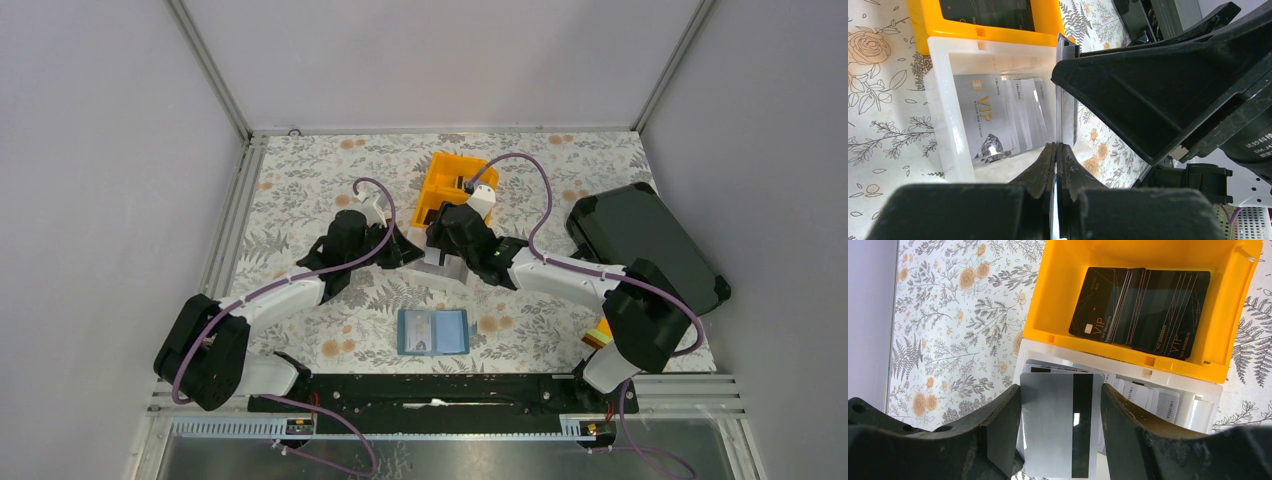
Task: Put the credit cards into the card holder
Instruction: Pick up the credit card from the storage box.
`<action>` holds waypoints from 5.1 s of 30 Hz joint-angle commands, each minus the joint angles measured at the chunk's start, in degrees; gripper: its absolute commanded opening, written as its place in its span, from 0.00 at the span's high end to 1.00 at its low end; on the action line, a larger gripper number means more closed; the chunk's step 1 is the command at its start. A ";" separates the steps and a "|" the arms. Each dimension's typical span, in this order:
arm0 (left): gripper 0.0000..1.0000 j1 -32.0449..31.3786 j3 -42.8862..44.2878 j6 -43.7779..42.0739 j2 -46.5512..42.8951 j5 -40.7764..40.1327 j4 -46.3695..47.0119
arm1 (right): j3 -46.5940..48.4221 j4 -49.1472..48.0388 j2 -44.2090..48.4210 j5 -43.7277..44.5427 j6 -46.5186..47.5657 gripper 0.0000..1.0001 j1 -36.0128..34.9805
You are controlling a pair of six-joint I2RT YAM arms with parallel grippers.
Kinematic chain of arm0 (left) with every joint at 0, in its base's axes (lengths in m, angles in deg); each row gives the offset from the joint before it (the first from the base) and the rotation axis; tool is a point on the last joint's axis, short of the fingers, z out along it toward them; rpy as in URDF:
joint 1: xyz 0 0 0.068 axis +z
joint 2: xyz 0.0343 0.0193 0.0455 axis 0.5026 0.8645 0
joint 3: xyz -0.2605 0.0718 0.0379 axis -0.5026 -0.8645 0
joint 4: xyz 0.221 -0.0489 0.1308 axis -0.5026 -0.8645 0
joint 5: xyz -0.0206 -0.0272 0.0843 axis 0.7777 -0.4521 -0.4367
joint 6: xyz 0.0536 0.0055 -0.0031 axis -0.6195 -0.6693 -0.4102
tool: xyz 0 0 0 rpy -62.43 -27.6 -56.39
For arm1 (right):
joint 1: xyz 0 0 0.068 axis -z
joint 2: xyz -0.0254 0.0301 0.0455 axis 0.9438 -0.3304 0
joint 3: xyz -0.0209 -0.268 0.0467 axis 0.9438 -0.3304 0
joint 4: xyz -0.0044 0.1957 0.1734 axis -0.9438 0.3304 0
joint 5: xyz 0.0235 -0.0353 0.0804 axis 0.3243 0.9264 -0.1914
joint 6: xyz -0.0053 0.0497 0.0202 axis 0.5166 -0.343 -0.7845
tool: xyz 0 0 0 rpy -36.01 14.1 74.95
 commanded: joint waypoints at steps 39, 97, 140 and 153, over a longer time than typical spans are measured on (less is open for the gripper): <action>1.00 0.05 -1.07 2.00 0.76 0.07 3.80 | -5.47 -9.74 -4.08 -12.25 -8.37 0.33 6.65; 1.00 2.16 0.30 1.81 0.09 -5.32 -3.95 | -16.37 -11.30 4.97 -13.18 -11.79 0.75 8.80; 0.12 -7.72 -8.96 26.09 -23.74 -13.06 11.24 | -24.54 -23.37 31.87 -5.57 -5.14 1.00 7.67; 0.19 -11.98 -11.08 42.52 -18.28 -12.73 26.68 | -24.47 -36.47 32.99 -6.94 -6.69 1.00 3.02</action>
